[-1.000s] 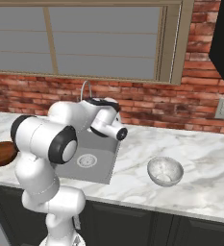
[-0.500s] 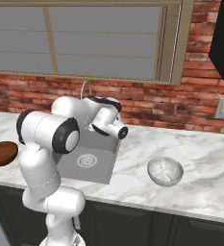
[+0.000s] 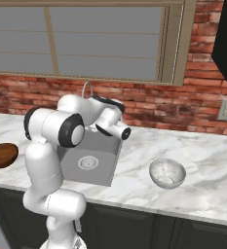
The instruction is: Rinse each bowl for a few seconds and place them down in the sink or on the counter.
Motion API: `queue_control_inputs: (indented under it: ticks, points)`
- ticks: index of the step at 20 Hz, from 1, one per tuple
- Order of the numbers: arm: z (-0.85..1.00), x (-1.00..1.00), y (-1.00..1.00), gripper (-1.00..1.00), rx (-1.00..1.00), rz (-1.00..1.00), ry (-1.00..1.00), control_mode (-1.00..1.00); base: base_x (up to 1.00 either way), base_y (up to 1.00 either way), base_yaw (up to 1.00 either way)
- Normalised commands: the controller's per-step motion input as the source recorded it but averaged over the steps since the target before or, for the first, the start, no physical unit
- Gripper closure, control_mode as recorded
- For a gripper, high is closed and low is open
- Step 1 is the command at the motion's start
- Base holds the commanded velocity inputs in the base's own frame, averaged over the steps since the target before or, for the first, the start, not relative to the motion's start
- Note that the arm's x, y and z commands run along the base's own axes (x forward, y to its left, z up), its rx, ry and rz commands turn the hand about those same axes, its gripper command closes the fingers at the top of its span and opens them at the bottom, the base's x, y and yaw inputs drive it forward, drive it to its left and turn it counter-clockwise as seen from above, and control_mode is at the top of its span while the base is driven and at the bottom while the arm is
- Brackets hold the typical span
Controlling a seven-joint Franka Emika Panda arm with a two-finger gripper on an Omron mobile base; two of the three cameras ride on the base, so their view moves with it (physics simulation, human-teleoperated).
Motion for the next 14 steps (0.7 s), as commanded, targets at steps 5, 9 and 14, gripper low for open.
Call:
queue_control_inputs:
  ticks: [5, 9, 14]
  points:
    - [-0.16, 0.24, 0.0, -1.0, 0.04, 0.05, -0.02, -1.0, 0.0, 0.0, 0.0]
    - [-0.11, 0.3, 0.01, -1.0, 0.06, 0.03, 0.0, -1.0, 0.0, 0.0, 0.0]
    - [-0.07, 0.3, 0.02, -1.0, 0.06, 0.03, 0.0, -1.0, 0.0, 0.0, 0.0]
